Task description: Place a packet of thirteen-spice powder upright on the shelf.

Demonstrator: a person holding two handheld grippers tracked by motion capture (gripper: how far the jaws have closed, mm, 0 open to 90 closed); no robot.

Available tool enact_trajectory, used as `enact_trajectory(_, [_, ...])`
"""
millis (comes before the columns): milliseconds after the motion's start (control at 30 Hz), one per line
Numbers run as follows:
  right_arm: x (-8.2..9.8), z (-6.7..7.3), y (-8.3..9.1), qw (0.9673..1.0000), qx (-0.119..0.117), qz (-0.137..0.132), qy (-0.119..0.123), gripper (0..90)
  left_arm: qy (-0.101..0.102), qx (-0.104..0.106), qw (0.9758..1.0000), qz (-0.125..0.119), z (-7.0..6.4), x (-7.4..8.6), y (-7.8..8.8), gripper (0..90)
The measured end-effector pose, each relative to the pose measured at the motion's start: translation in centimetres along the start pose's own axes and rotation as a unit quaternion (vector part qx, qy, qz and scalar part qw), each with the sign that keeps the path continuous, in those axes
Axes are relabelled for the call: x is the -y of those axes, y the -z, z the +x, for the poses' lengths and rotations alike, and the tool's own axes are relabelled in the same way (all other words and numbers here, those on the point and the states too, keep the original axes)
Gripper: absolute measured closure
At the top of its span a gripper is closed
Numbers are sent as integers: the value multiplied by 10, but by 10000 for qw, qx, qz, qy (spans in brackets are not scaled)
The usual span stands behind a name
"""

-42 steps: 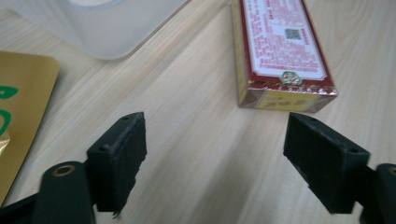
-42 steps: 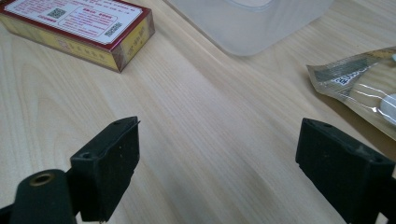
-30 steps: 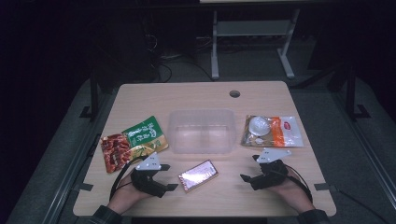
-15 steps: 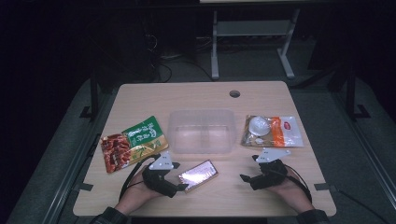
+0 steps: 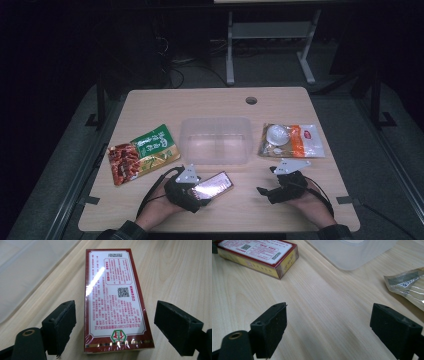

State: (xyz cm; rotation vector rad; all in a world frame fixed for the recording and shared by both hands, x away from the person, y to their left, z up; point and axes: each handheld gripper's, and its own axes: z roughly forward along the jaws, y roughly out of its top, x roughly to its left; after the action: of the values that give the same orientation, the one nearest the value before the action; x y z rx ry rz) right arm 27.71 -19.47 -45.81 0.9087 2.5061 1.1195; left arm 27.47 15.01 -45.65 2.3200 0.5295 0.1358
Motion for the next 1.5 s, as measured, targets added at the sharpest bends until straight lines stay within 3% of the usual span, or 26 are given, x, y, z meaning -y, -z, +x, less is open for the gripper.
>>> enact_trajectory(133, [0,0,0,10000,5,-14,9,133,64,6,9999,80,-1,2,-4,205])
enact_trajectory(267, [0,0,0,10000,5,-2,9,133,-69,-51,9998,155,0,4,-5,222])
enact_trajectory(400, [0,0,0,10000,7,-7,-24,134,-75,-50,9997,228,-2,5,-7,231])
enact_trajectory(1033, [0,-1,0,10000,19,-20,24,136,-51,-186,9996,210,-4,5,-7,310])
enact_trajectory(1100, [0,-1,0,10000,11,-30,32,136,-119,-183,9993,294,-3,4,-6,312])
enact_trajectory(1300, [0,-2,1,10000,10,-52,28,134,5,-138,9997,184,-1,2,0,314])
enact_trajectory(1400, [0,-2,3,10000,4,-82,51,136,-56,-52,9999,154,4,0,6,315])
enact_trajectory(1500, [-1,-2,4,9999,-17,-87,60,136,12,50,10000,-71,5,0,10,315])
